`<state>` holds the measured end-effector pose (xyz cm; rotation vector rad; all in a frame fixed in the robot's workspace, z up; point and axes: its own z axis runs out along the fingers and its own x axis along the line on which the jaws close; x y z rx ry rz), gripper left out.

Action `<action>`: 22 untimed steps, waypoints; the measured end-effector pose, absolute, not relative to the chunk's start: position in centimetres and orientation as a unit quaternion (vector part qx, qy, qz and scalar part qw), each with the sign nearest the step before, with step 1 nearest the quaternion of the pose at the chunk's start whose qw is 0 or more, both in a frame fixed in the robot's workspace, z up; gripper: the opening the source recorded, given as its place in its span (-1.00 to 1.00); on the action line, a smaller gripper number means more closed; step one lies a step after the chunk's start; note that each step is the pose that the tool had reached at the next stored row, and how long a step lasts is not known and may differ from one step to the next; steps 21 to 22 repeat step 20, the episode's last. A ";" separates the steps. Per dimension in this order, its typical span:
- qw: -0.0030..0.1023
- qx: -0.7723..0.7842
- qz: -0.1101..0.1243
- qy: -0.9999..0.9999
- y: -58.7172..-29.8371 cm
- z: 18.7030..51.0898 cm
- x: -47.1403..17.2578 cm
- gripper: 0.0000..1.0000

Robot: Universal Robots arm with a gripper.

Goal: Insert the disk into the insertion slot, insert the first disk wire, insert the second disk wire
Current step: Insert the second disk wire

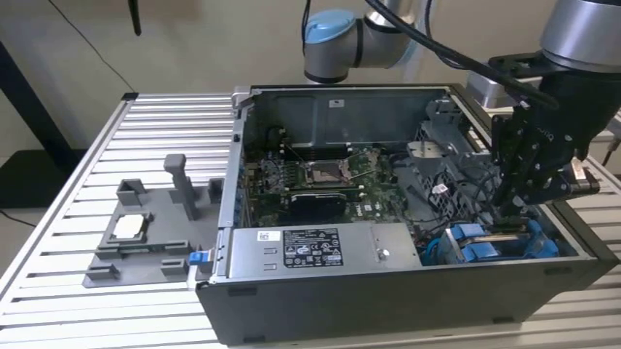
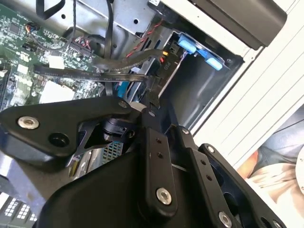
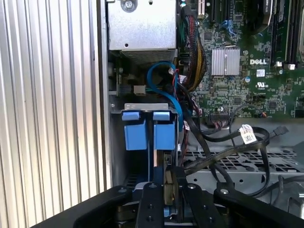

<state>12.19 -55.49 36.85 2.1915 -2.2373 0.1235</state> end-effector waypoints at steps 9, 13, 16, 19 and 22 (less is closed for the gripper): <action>0.005 0.699 0.038 -0.714 -55.5 37.7 12.2 -0.53; 0.005 0.699 0.038 -0.714 -55.5 37.9 12.2 -0.53; 0.005 0.699 0.038 -0.714 -55.5 37.9 12.2 -0.53; 0.005 0.699 0.038 -0.714 -55.5 37.9 12.2 -0.53; 0.005 0.699 0.038 -0.714 -55.5 37.9 12.2 -0.53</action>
